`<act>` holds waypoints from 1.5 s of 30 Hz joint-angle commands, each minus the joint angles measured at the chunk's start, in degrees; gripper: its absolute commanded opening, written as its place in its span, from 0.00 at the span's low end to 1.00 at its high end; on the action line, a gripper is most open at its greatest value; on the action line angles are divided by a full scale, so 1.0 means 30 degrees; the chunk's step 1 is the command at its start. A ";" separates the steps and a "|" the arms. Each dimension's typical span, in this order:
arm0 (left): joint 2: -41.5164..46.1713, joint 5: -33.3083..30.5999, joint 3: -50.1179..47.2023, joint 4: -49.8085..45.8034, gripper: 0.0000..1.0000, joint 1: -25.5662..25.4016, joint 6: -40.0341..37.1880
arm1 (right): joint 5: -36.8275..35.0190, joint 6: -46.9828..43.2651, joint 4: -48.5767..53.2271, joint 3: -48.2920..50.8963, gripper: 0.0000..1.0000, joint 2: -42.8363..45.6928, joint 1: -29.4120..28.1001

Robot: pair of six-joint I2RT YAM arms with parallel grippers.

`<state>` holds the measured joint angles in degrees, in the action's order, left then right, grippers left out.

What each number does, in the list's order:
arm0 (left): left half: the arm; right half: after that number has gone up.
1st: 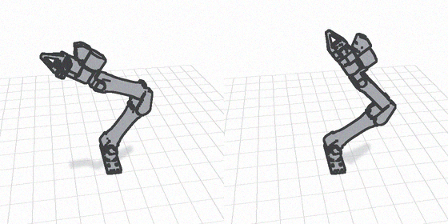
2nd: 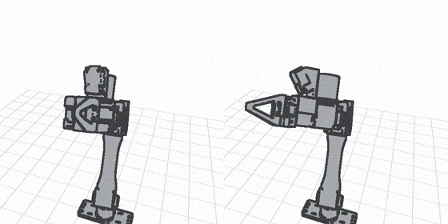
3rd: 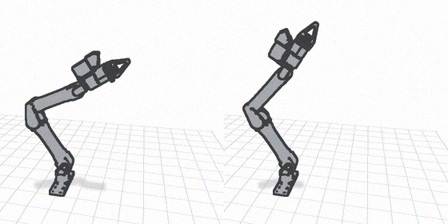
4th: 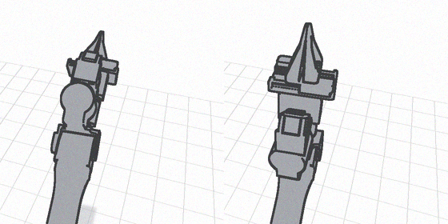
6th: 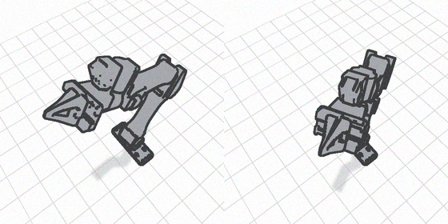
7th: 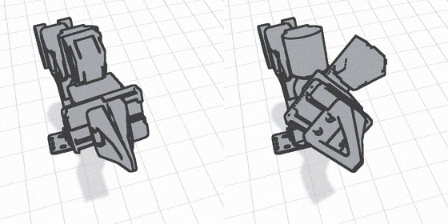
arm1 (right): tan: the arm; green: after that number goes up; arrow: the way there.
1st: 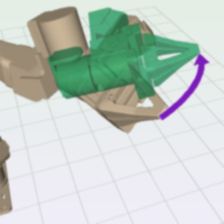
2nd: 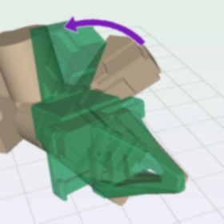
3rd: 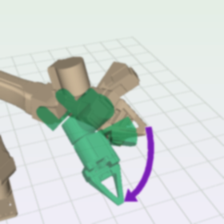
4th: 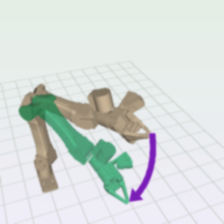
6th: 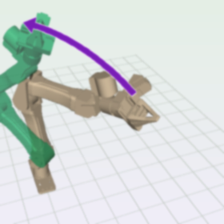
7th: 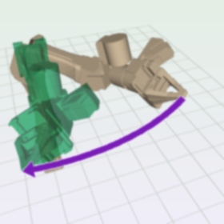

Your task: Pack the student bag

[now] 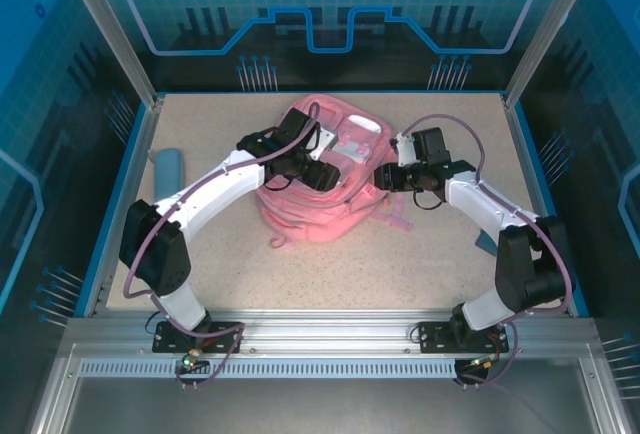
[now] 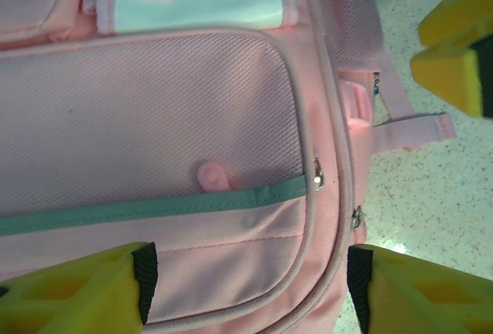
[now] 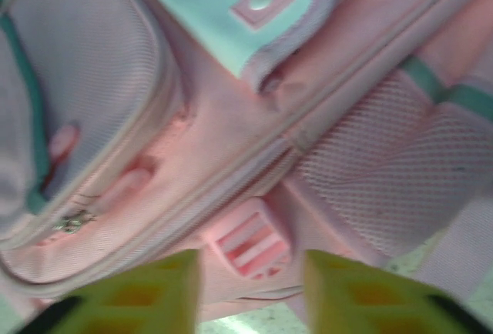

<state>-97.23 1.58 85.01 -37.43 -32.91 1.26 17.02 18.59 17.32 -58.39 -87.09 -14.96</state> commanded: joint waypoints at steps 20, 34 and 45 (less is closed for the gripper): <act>0.2153 -0.2783 -0.5014 0.3408 0.53 -0.4513 1.3946 | 0.3864 0.9270 0.0234 -0.4076 0.51 -0.4382 -0.1804; 0.0661 -0.3040 -0.5233 0.3706 0.44 -0.4938 1.5536 | 0.3972 0.9060 0.2232 -0.7000 0.31 -0.6901 -0.2379; -0.0208 -0.4333 -0.5402 0.4026 0.40 -0.4922 1.6453 | 0.5114 0.9973 0.0557 -0.6876 0.04 -0.5507 -0.3153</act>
<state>-96.84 -9.04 69.47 -26.44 -47.53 48.75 27.55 47.94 21.98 -77.47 -106.74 -22.17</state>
